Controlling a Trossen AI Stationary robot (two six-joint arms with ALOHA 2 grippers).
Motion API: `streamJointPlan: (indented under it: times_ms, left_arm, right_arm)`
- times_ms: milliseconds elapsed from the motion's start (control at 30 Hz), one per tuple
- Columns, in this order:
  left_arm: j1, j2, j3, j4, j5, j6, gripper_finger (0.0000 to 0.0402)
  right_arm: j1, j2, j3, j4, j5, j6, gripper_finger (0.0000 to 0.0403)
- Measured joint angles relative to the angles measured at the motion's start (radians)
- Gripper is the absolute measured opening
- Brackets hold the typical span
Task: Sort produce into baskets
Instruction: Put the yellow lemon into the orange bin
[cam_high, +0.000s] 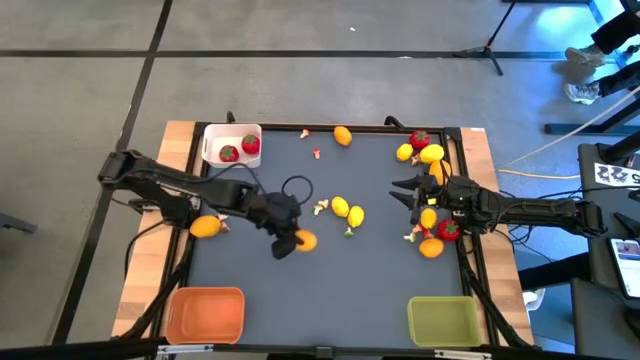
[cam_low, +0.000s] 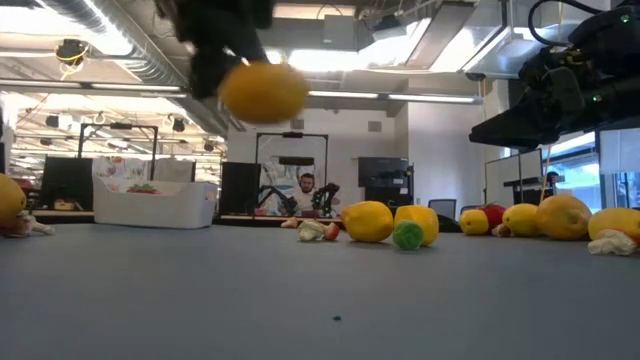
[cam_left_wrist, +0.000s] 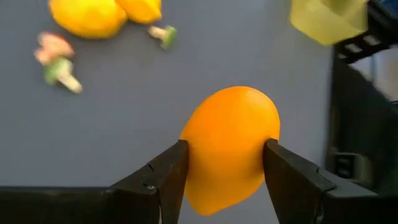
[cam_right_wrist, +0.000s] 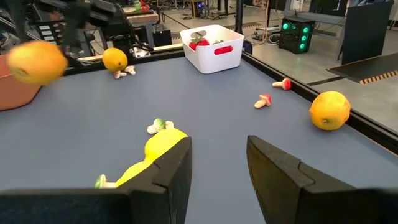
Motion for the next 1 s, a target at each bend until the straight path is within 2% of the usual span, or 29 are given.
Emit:
streamJointPlan:
  times_ms: [233, 733, 867, 1000]
  left_arm:
    - [-0.14, -0.045, 0.001, -0.089, 0.008, -0.27, 0.0186]
    - [-0.467, -0.045, 0.001, -0.114, 0.119, -0.982, 0.0186]
    - [-0.528, -0.045, 0.001, -0.148, 0.189, -1.171, 0.0186]
    - [-0.592, -0.045, 0.001, -0.197, 0.215, -1.301, 0.0186]
  right_arm:
    - [0.0, 0.0, 0.0, 0.0, 0.0, 0.002, 0.0154]
    - [0.0, 0.0, 0.0, 0.025, 0.0, 0.004, 0.0154]
    - [0.0, 0.0, 0.0, 0.021, -0.004, 0.004, 0.0154]
    - [0.0, 0.0, 0.0, 0.017, -0.011, 0.004, 0.0154]
